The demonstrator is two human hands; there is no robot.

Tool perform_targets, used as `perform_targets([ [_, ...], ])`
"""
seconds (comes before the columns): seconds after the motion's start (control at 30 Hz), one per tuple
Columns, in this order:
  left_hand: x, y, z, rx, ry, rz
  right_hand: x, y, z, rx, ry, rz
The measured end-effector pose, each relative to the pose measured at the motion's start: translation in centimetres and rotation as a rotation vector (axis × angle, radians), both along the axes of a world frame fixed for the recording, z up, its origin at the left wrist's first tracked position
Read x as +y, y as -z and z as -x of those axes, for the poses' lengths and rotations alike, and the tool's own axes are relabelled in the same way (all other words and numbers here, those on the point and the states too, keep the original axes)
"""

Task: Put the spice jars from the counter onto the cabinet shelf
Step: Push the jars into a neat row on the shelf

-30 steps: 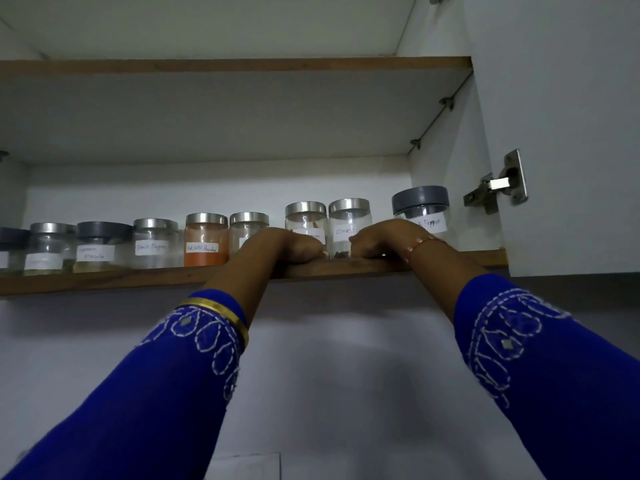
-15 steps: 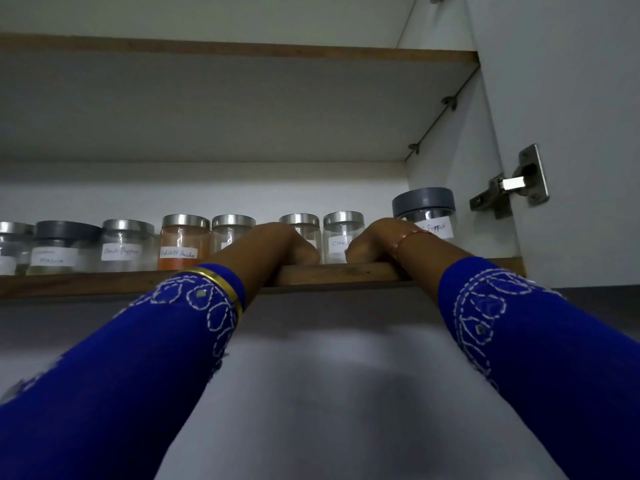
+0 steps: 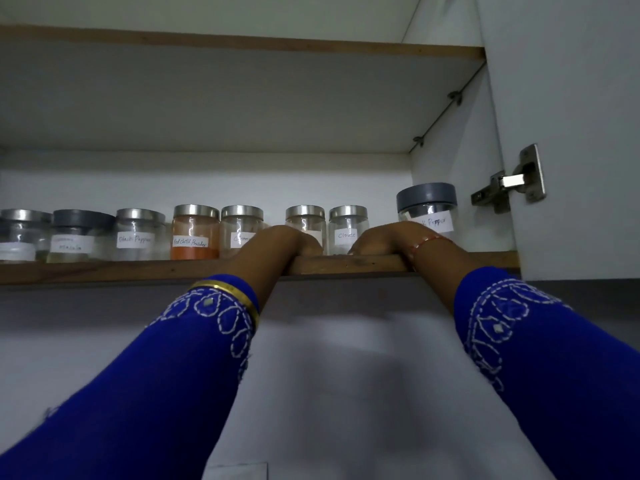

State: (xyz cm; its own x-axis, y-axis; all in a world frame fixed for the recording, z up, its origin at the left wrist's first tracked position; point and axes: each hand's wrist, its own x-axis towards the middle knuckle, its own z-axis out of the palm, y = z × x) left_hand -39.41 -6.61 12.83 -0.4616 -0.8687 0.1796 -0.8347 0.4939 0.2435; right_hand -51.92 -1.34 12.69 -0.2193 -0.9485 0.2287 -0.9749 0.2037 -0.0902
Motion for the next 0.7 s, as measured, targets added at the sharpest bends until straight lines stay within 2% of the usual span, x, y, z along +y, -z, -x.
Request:
perform_targets([
  [0.2,0.1,0.4,-0.1,0.101,0.005,0.327,2.5,0.4,0.2,0.007,-0.084,0.172],
  [0.37,1.0,0.8,-1.0,0.194,0.044,0.404,3.8,1.8,1.0,-0.121,-0.094,0.355],
  [0.5,2.3,1.8,-1.9,0.288,0.084,0.425,5.8,3.9,0.8,-0.031,-0.041,0.468],
  [0.7,5.0,4.6,-2.7,0.184,0.073,0.643,7.8,6.5,0.8,0.142,-0.067,0.668],
])
